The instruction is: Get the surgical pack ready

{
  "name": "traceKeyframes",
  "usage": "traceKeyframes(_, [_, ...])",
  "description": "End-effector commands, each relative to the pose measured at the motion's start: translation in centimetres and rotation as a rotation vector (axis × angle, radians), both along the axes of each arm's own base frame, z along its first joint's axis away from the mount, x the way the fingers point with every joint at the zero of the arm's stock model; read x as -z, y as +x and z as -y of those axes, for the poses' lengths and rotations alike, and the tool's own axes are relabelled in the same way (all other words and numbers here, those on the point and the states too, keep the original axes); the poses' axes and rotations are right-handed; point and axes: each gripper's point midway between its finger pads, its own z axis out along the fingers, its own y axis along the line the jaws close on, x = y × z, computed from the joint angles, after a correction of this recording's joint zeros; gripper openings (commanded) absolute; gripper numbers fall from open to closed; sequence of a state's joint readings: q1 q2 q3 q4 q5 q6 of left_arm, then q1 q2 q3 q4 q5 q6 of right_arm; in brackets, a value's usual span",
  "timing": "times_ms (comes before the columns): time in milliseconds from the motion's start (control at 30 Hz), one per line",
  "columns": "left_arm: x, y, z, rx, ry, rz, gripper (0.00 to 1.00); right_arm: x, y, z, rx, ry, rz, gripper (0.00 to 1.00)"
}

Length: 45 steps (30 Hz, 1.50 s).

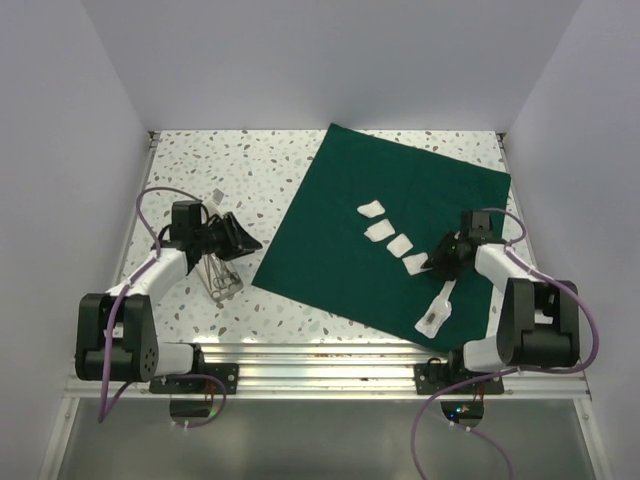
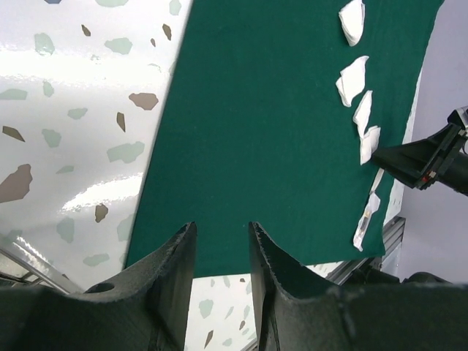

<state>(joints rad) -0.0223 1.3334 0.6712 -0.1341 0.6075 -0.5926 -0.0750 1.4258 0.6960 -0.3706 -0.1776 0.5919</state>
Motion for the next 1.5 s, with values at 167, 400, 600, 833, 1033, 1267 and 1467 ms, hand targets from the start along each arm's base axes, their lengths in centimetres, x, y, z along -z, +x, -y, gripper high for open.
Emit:
traceKeyframes(167, [-1.3,1.2,0.8,0.041,-0.027,0.060,0.38,-0.2,0.7,0.3,0.030,-0.009,0.056,0.40])
traceKeyframes(400, [-1.3,1.2,0.8,0.043,-0.026,0.064,0.38,0.0,2.1,0.7,0.036,-0.019,0.089,0.40])
traceKeyframes(600, [-0.8,1.1,0.8,0.040,-0.023,0.049,0.39,0.6,2.7,0.8,0.041,-0.025,0.079,0.38])
traceKeyframes(833, [-0.7,1.2,0.8,0.038,-0.022,0.047,0.39,-1.6,3.2,1.3,-0.005,-0.070,0.131,0.01])
traceKeyframes(1033, [-0.4,1.3,1.1,0.037,-0.031,0.043,0.39,-6.9,4.5,-1.3,-0.111,0.044,0.268,0.00])
traceKeyframes(1267, [-0.2,1.5,1.4,0.031,-0.035,0.038,0.39,-8.8,6.3,-4.3,-0.150,0.208,0.326,0.00])
traceKeyframes(1467, [-0.3,1.6,1.6,0.025,-0.034,0.034,0.39,-8.3,8.4,-6.2,-0.179,0.298,0.335,0.00])
